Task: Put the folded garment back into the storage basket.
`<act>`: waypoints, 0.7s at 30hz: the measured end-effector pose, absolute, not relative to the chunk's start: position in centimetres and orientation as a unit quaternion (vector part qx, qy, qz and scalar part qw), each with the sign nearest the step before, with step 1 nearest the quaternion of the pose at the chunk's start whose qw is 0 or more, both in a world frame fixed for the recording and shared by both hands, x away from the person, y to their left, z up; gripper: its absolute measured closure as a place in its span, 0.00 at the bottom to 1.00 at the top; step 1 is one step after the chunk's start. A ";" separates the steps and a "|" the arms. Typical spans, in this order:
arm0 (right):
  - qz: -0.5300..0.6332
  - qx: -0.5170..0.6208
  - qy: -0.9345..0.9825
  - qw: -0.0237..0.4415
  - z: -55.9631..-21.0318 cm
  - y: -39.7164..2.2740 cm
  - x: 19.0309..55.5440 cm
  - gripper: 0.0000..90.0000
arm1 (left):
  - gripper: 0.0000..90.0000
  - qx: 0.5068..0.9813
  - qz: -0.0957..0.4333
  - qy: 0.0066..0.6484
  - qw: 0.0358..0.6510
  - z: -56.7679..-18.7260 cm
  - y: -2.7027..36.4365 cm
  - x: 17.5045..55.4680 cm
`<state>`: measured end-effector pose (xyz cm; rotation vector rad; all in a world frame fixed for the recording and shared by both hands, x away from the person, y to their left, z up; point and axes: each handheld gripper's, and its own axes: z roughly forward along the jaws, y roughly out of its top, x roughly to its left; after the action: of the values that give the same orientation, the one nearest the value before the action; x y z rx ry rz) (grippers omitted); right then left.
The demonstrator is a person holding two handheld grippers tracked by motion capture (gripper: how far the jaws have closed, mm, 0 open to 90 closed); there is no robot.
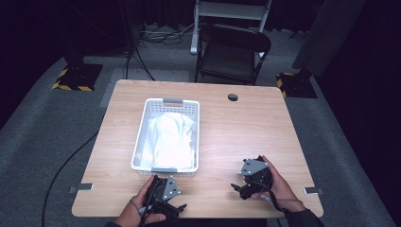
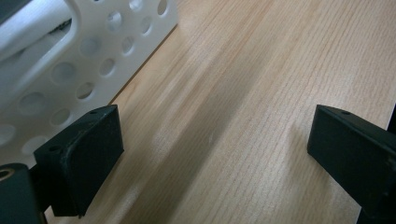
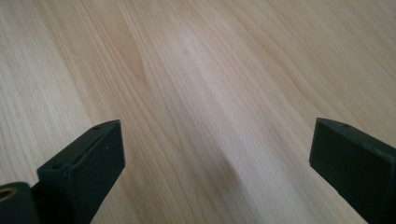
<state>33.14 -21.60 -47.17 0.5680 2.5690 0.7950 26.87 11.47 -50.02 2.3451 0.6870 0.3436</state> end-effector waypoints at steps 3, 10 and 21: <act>0.284 0.217 0.914 0.190 -47.7 -22.8 32.9 0.04 | 0.03 0.894 0.124 0.267 0.337 -50.2 11.7 27.0; 0.287 0.241 0.908 0.188 -48.7 -25.0 32.2 0.04 | 0.03 0.889 0.117 0.269 0.352 -50.5 12.0 27.0; 0.336 0.295 0.882 0.148 -50.1 -28.6 31.2 0.01 | 0.01 0.889 0.106 0.277 0.349 -50.5 12.1 27.2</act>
<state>31.23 -28.62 -50.06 0.8490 2.5378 0.9666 27.23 12.09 -50.54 2.3044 0.7176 0.2734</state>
